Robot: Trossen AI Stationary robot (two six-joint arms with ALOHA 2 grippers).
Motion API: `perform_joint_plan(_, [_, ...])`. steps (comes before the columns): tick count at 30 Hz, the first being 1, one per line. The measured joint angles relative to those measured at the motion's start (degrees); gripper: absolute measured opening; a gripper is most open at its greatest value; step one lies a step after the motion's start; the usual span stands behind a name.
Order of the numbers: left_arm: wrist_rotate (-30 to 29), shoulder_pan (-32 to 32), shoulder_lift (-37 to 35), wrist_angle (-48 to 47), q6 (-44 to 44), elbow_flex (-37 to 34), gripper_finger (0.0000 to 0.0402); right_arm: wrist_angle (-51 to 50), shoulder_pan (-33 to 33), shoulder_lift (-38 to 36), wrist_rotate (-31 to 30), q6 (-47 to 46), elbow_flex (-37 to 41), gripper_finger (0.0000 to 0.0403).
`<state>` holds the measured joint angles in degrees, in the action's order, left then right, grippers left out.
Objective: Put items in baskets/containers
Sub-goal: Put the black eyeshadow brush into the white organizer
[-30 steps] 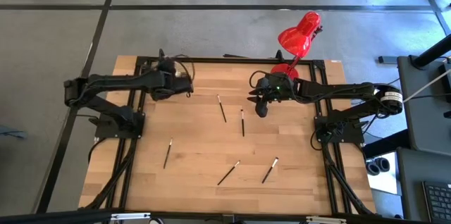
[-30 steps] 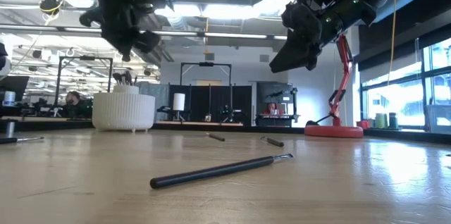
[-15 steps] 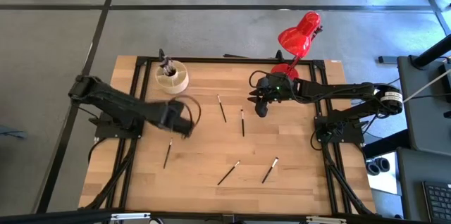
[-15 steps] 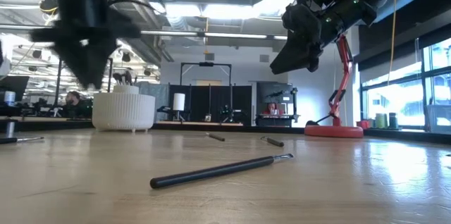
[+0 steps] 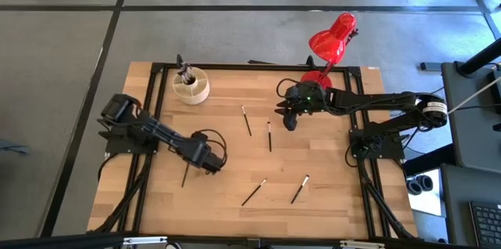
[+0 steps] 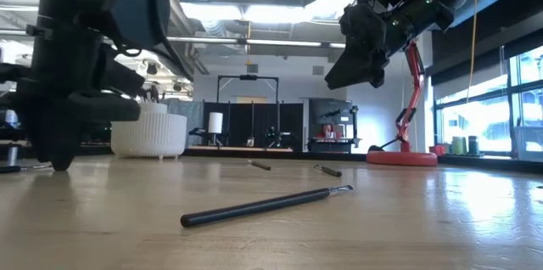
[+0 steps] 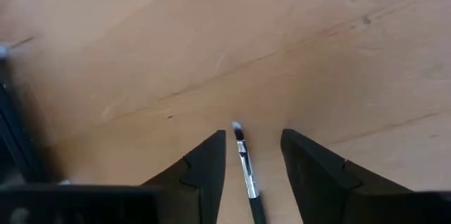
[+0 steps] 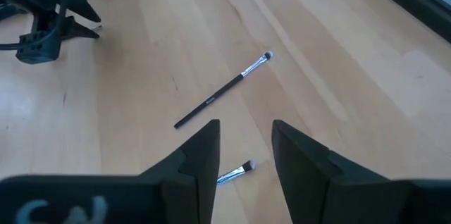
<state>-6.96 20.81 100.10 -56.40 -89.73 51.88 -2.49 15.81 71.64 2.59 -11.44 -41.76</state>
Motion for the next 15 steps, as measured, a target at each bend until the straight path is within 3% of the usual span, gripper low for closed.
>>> perform_joint_plan(3, [2.1,-0.7,0.1,-0.9,1.2,0.1,0.0126,0.0,0.0,0.0,0.0,-0.1,0.0,0.0129])
perform_joint_plan(10, [7.4,-1.1,0.0,-9.0,3.1,-1.5,0.0032,0.0,0.0,0.0,0.0,-0.1,0.0,0.0129])
perform_joint_plan(15, [10.8,-1.2,-1.1,-3.4,3.6,-6.1,0.0003,-0.4,0.0,0.0,0.0,0.1,0.0,0.0129])
